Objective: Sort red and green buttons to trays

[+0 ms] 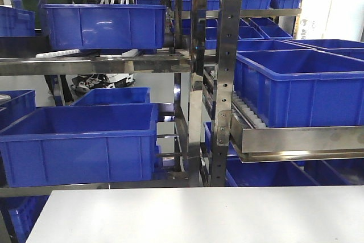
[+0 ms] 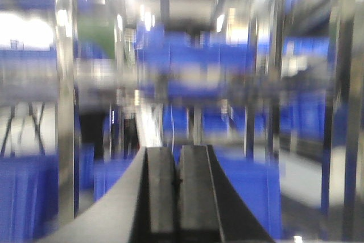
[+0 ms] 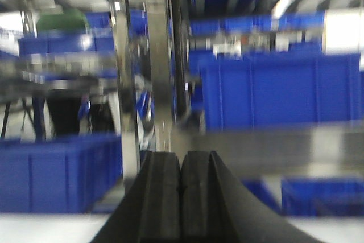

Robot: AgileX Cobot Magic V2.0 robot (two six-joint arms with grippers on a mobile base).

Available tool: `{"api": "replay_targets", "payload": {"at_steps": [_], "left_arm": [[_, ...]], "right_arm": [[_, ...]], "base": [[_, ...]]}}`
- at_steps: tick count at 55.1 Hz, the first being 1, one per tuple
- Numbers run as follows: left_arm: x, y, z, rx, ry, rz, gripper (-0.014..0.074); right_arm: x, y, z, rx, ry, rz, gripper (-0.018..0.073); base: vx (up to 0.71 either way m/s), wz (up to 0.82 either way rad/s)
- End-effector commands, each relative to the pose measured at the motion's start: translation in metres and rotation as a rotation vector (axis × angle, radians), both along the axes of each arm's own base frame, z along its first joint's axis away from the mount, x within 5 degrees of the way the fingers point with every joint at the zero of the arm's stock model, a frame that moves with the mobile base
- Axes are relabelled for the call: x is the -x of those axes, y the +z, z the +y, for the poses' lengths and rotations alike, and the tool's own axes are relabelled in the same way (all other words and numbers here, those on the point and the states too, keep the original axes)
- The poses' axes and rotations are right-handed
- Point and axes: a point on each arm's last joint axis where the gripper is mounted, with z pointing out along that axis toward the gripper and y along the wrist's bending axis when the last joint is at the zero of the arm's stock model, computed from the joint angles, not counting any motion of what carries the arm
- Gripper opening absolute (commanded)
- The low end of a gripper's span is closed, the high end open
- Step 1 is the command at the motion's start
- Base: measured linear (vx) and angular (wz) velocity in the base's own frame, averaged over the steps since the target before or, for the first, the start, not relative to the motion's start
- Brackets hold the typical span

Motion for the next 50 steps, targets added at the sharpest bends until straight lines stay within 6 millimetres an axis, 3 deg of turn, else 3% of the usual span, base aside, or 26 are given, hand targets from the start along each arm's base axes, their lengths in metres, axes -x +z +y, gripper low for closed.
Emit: {"api": "replay_targets", "payload": {"at_steps": [1,8,14,23,33,39,50], "left_arm": [[0.000,0.050,0.000,-0.033,0.015,-0.118,-0.0006],[-0.029,0.095,0.002,-0.064,0.024,-0.056,-0.0006],[-0.068,0.119,0.004,-0.061,0.023,0.015,-0.0006],[-0.112,0.120,0.006,-0.057,0.019,0.130,-0.0001],[-0.131,0.112,0.007,-0.056,0.018,0.176,0.0083],[-0.134,0.109,0.007,-0.055,0.018,0.189,0.0190],[-0.134,0.109,0.007,-0.054,0.018,0.187,0.0445]], "right_arm": [[0.004,0.059,-0.001,0.048,-0.035,-0.189,-0.0008],[-0.022,0.103,0.001,0.090,-0.046,-0.156,-0.0008],[-0.066,0.129,0.005,0.097,-0.043,-0.083,-0.0008],[-0.112,0.128,0.009,0.104,-0.036,0.032,-0.0007],[-0.127,0.117,0.010,0.108,-0.031,0.104,0.0048],[-0.127,0.117,0.010,0.097,-0.029,0.111,0.0140],[-0.128,0.118,0.010,0.091,-0.030,0.099,0.0483]], "base": [[0.00,0.00],[0.00,0.00],[0.00,0.00],[0.00,0.00],[0.00,0.00],[0.00,0.00],[0.00,0.00]]}}
